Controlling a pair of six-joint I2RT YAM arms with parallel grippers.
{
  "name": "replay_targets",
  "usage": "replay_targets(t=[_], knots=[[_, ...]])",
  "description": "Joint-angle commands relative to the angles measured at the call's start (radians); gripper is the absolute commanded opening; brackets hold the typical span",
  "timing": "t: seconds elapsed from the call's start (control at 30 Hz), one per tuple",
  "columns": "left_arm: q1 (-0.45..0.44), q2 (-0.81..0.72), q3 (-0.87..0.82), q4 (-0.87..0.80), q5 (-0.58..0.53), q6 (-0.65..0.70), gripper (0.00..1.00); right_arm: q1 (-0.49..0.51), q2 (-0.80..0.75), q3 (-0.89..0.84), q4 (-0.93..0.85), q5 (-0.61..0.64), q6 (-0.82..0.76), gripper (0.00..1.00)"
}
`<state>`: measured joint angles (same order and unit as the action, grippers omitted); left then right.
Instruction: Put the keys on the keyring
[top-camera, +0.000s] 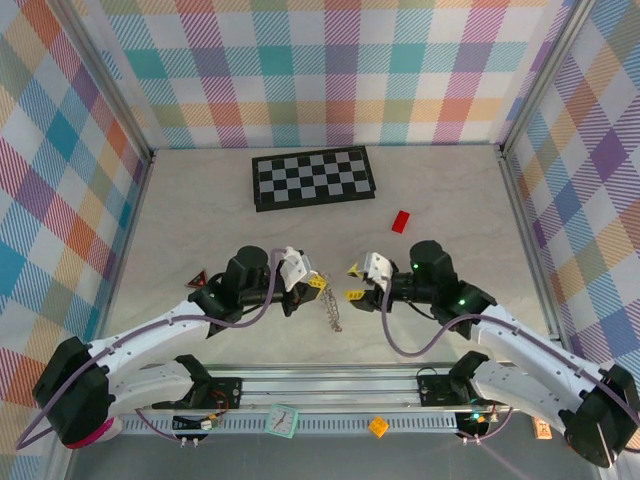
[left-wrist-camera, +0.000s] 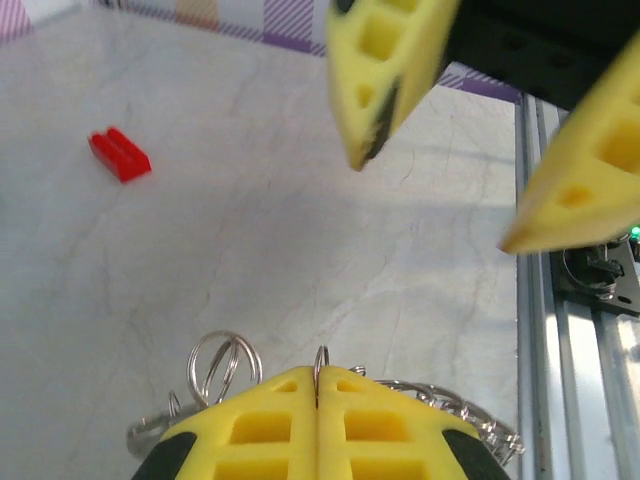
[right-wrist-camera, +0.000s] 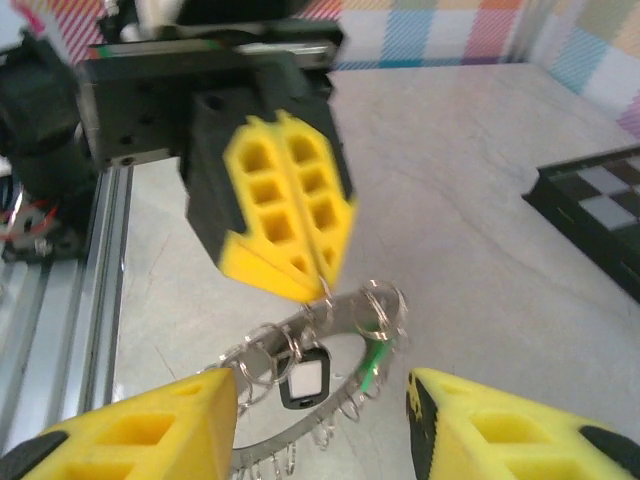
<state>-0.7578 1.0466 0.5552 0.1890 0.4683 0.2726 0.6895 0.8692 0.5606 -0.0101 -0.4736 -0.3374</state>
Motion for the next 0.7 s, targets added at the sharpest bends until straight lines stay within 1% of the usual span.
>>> replay_targets(t=[0.0,0.07,0.2,0.23,0.3,0.37,0.5,0.67], knots=[[-0.003,-0.032,-0.014,0.124,0.057,0.115,0.00,-0.025,-0.052,-0.053,0.169,-0.115,0.164,0.47],[-0.002,-0.028,-0.021,0.142,0.087,0.140,0.00,-0.027,-0.072,-0.060,0.161,-0.080,0.147,0.46],[-0.002,-0.024,-0.072,0.263,0.120,0.154,0.00,-0.027,-0.071,-0.044,0.066,-0.046,0.061,0.44],[-0.003,-0.022,-0.078,0.277,0.124,0.159,0.00,-0.027,-0.060,-0.030,0.045,-0.059,0.049,0.44],[-0.003,-0.019,-0.083,0.288,0.136,0.175,0.00,-0.028,-0.017,0.011,0.000,-0.135,0.027,0.44],[-0.002,-0.017,-0.082,0.286,0.143,0.180,0.00,-0.028,0.028,0.054,-0.024,-0.183,0.027,0.43],[-0.003,-0.019,-0.083,0.286,0.161,0.189,0.00,-0.026,0.089,0.080,0.009,-0.174,0.020,0.38],[-0.003,-0.019,-0.083,0.288,0.172,0.194,0.00,-0.027,0.157,0.108,0.027,-0.238,0.023,0.34]])
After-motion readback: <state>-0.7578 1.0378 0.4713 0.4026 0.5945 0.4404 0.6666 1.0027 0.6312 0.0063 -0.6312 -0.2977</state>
